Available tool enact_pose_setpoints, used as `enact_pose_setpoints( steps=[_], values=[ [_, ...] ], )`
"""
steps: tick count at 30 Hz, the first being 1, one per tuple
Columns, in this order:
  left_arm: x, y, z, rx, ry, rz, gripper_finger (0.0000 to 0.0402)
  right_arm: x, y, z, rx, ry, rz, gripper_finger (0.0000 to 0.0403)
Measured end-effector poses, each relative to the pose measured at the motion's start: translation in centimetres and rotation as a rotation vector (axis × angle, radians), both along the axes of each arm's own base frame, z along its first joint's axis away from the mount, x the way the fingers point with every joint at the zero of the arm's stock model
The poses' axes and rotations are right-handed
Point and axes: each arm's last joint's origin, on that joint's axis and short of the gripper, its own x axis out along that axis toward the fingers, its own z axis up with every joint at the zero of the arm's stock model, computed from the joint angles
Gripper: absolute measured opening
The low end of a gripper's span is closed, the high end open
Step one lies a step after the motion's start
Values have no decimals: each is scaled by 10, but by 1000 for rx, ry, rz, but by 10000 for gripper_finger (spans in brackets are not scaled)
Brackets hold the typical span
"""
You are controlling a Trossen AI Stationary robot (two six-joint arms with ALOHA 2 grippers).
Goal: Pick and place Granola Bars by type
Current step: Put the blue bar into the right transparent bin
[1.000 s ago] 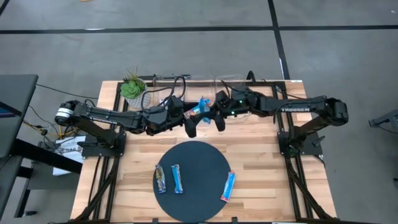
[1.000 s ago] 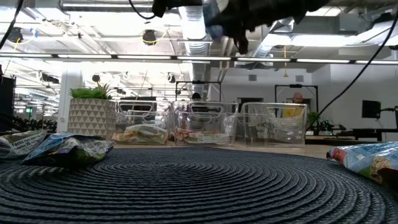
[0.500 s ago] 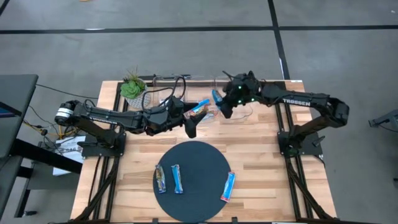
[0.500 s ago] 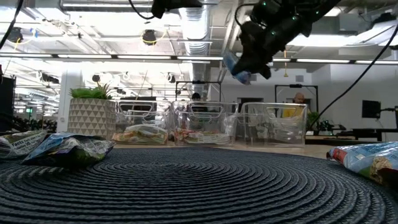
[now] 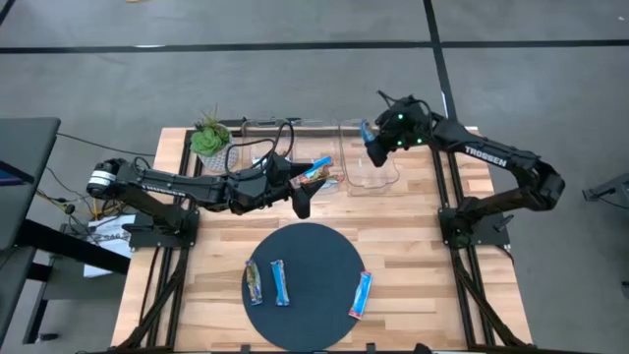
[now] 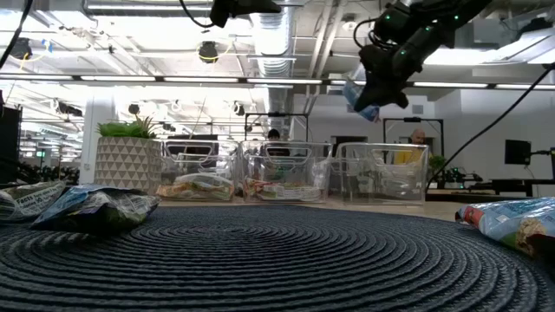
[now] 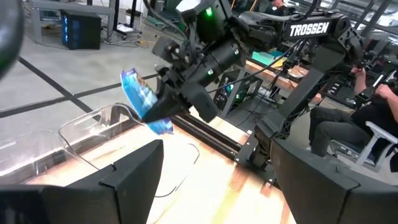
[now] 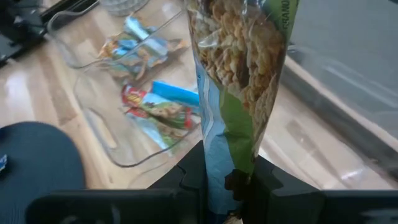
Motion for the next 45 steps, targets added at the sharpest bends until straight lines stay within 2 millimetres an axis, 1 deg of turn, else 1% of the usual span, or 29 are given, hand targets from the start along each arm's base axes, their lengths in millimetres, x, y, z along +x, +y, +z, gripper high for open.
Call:
enact_pose_setpoints(
  steps=[5,10,21,32,38,41,45],
  values=[
    [0,0,0,0,0,-2,290,-9,-5,4,-14,-11,-31,55],
    [0,0,0,-1,-1,-4,290,-10,-4,3,-46,29,20,55],
    [0,0,0,-1,-1,-6,290,-9,11,-6,-213,241,247,55],
    [0,0,0,-1,-1,-6,290,-2,28,-9,-376,426,360,55],
    [0,0,0,-1,-1,-6,290,2,34,-10,-400,443,395,55],
    [0,0,0,-1,0,-6,290,7,35,-18,-372,467,410,55],
    [0,0,-1,0,7,-2,290,16,31,-37,-297,524,423,55]
  ],
)
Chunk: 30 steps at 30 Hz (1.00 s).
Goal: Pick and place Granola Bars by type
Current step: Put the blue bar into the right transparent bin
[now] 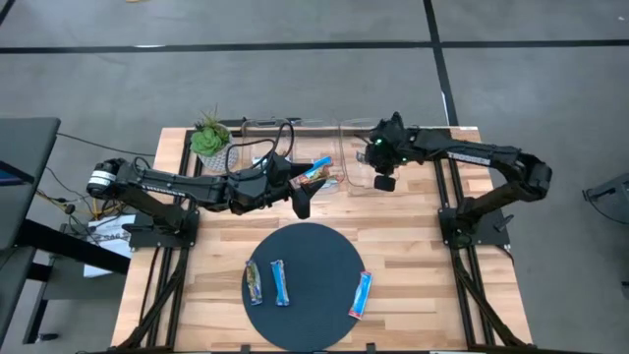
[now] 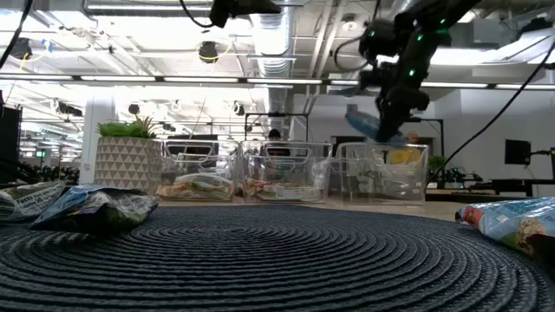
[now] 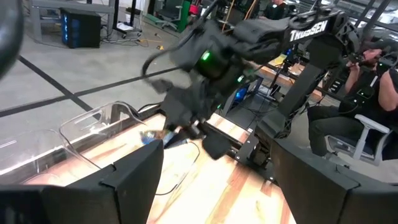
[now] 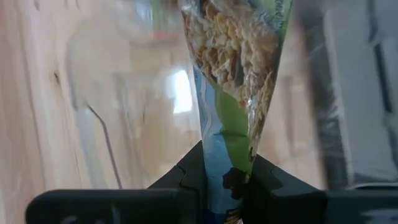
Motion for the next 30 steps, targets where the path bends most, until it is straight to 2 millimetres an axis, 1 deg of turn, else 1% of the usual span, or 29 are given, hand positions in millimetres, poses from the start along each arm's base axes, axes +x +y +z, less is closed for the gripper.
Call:
enact_pose_setpoints(
  steps=[3,8,14,18,21,24,30],
  values=[
    [0,0,0,0,-1,2,290,8,-2,-16,35,55,-1,55],
    [0,0,-1,0,6,2,290,17,-5,-38,79,133,2,55],
    [0,0,-2,-11,10,4,290,22,-8,-57,118,200,-3,55],
    [0,0,-2,-11,11,4,290,23,-8,-65,172,214,-32,55],
    [0,0,-2,-13,15,4,290,22,-10,-67,194,215,-44,64],
    [0,0,-2,-13,16,4,290,22,-10,-67,195,210,-46,84],
    [0,0,-2,-13,17,4,290,20,-14,-66,203,202,-91,138]
  ],
)
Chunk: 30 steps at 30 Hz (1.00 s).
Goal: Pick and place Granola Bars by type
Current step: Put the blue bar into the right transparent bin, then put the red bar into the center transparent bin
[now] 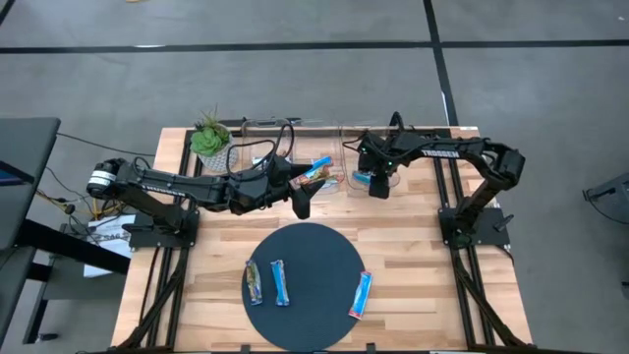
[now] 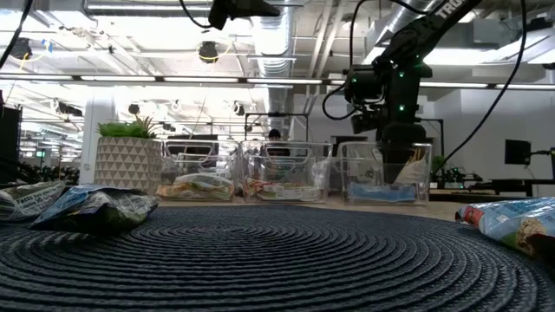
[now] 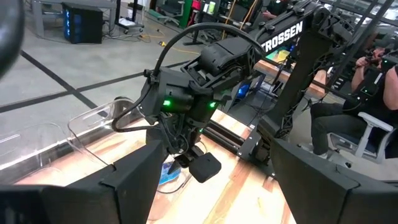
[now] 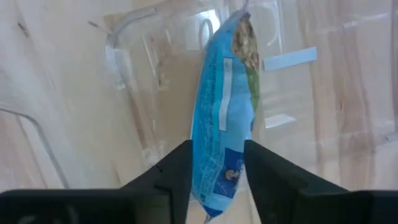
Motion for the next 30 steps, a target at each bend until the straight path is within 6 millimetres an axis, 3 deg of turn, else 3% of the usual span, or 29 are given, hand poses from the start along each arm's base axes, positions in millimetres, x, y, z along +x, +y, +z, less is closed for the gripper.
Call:
enact_pose_setpoints(
  steps=[5,11,22,30],
  values=[
    [0,0,0,0,0,0,290,0,0,1,3,6,1,170],
    [0,0,0,0,5,0,290,5,-2,14,0,0,1,181],
    [0,0,-1,0,7,-1,290,17,-8,60,-8,-52,-27,164],
    [0,0,-2,1,17,-2,290,0,5,106,18,-255,-53,152]
  ],
)
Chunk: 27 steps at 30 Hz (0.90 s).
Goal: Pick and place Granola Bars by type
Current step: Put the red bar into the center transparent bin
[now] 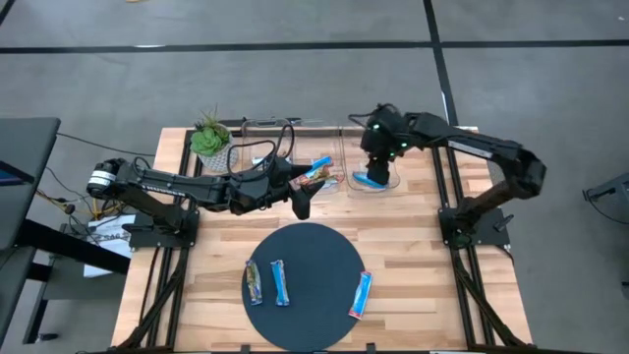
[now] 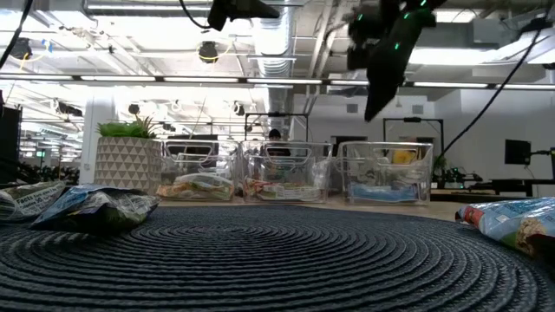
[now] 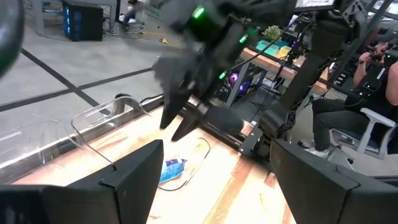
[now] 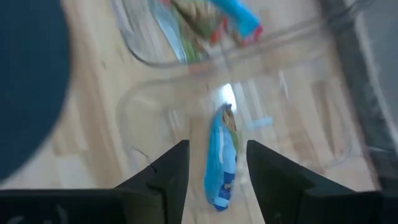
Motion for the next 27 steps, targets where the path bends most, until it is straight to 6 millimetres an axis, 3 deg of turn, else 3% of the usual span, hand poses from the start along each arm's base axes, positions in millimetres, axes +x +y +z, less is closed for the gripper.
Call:
enact_pose_setpoints(
  steps=[13,21,27],
  values=[
    [0,0,-1,1,7,0,290,-66,53,86,-48,-375,-49,137],
    [0,0,-1,1,9,1,290,-95,82,110,-26,-531,-37,136],
    [0,0,-1,1,9,2,290,-99,89,117,-40,-596,-8,134]
  ],
)
